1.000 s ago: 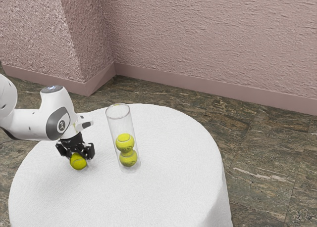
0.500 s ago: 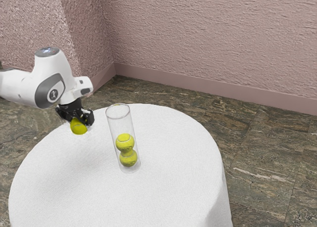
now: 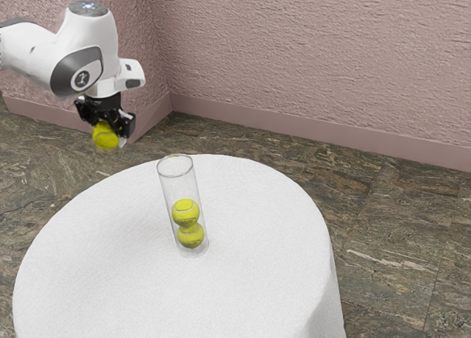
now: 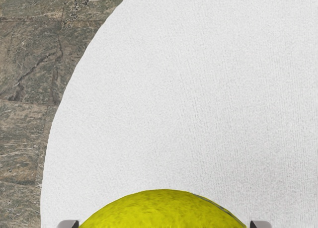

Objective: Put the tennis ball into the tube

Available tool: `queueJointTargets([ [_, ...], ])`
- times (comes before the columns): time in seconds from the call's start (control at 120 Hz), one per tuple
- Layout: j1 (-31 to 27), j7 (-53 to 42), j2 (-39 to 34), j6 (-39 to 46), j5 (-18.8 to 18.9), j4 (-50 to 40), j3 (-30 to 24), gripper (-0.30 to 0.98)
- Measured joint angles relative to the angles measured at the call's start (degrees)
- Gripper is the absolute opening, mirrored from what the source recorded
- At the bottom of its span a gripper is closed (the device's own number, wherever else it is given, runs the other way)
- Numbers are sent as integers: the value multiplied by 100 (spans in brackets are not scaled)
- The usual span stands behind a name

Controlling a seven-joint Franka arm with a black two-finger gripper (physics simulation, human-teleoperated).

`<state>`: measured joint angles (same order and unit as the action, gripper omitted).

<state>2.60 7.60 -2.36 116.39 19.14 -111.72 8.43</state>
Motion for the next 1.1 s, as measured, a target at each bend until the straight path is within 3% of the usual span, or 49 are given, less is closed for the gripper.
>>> queueJointTargets([
  [0.292,428,128,235,-110,308,385,-39,37],
  [0.683,321,-5,819,294,413,963,-425,37],
  [0.858,303,-37,1006,326,488,1207,-922,37],
  [1.1,331,246,873,-290,436,1143,-1236,37],
])
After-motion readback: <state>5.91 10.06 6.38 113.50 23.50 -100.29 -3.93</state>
